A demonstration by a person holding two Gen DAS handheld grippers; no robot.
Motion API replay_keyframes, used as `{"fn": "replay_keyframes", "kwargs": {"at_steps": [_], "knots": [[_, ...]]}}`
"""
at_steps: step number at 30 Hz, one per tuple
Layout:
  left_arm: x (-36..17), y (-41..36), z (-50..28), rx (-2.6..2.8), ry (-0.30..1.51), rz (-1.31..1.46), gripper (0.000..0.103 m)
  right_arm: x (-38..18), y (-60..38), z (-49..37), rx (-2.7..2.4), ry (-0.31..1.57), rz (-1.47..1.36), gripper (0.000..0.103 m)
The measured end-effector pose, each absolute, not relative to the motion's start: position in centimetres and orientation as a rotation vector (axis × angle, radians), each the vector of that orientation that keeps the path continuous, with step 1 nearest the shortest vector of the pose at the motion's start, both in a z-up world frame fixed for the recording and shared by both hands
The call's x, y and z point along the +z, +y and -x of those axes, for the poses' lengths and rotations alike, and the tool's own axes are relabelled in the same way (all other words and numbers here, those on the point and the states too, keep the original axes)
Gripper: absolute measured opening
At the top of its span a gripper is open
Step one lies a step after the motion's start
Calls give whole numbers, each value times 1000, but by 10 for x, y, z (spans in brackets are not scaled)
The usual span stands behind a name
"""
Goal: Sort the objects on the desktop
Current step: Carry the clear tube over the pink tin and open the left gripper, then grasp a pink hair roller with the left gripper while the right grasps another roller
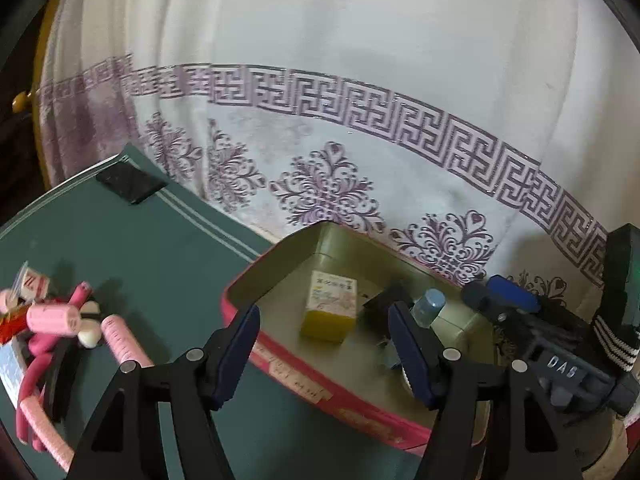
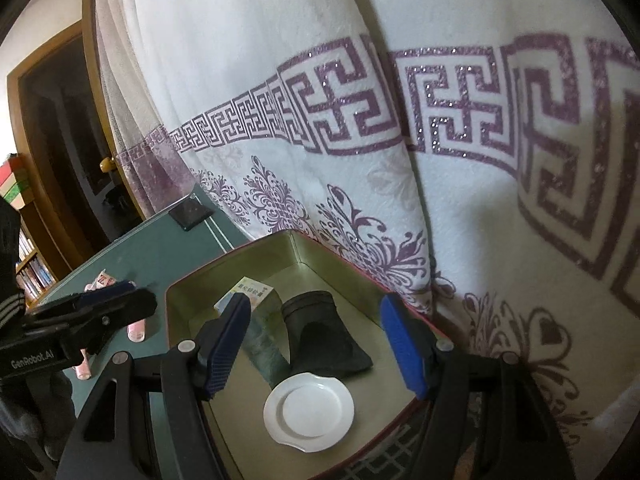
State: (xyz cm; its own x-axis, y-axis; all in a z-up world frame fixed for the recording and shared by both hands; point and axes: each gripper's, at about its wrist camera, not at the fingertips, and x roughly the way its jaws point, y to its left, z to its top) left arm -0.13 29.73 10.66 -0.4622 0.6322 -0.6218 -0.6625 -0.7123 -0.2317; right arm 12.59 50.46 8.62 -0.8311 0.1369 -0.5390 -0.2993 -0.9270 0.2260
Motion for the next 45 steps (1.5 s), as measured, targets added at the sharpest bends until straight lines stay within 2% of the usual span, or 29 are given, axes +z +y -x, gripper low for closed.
{"fn": "replay_keyframes", "kwargs": {"at_steps": [14,28,45], "knots": [[99,206,11,2357,-77,986,68,94,481,-119,2816,419,793,73],[59,86,9,2615,-183,1163,69,88,400,-87,3020,355,915,74],[31,91,28,2578,-185,1239,68,70,338,-60,3119,264,1081,74]]}}
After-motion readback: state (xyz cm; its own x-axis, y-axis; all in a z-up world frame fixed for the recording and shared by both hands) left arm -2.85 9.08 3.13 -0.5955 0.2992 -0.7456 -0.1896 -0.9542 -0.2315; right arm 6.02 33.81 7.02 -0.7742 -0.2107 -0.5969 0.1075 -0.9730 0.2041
